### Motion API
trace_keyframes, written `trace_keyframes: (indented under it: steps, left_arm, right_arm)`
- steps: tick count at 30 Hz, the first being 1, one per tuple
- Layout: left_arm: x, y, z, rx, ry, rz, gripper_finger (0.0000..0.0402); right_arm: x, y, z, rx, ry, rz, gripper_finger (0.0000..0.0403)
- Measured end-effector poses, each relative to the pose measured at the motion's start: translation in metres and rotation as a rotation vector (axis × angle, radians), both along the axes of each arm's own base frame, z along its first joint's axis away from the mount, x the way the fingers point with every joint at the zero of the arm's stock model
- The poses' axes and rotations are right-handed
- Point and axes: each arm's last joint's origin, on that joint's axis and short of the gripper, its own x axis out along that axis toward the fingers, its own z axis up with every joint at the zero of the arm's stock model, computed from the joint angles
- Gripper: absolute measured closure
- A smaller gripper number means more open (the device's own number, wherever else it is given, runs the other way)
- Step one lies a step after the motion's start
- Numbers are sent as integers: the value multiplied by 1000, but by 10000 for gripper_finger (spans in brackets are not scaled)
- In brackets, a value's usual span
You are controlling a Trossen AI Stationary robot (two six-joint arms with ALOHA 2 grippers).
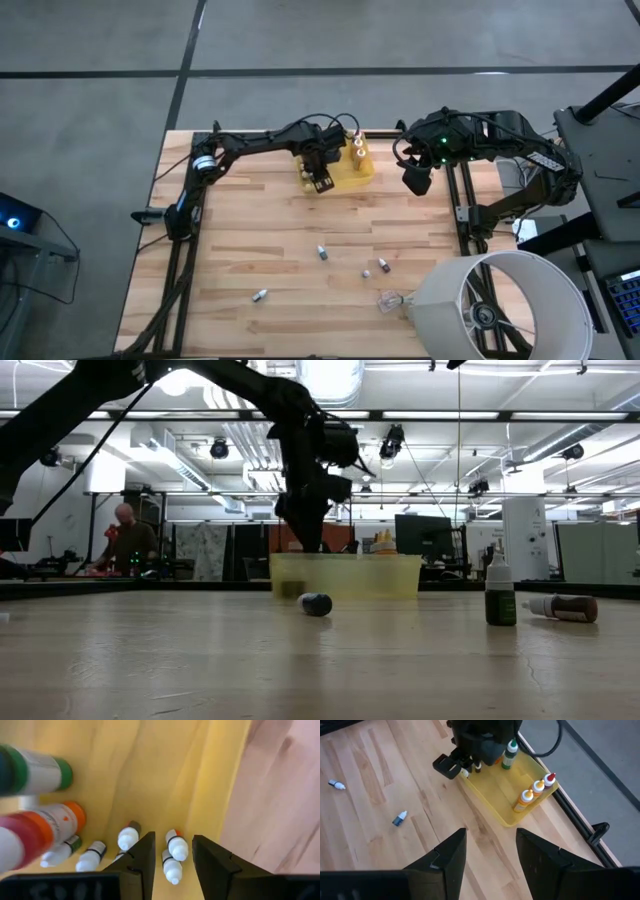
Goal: Pick & Place food coloring
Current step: Put the small green food coloring bottle into the yellow bin
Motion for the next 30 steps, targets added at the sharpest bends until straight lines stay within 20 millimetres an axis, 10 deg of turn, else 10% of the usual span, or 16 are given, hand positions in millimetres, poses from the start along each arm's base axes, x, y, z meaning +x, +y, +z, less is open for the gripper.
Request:
trace_keyframes:
  steps: [16, 30]
  left_arm:
    - [5, -33, 119, 75, -198, -76, 300]
    - [-13, -123, 122, -3, -110, -204, 300]
  right_arm:
    - [0, 0, 0, -25, 13, 36, 239]
    - [0, 0, 0, -52, 28, 75, 239]
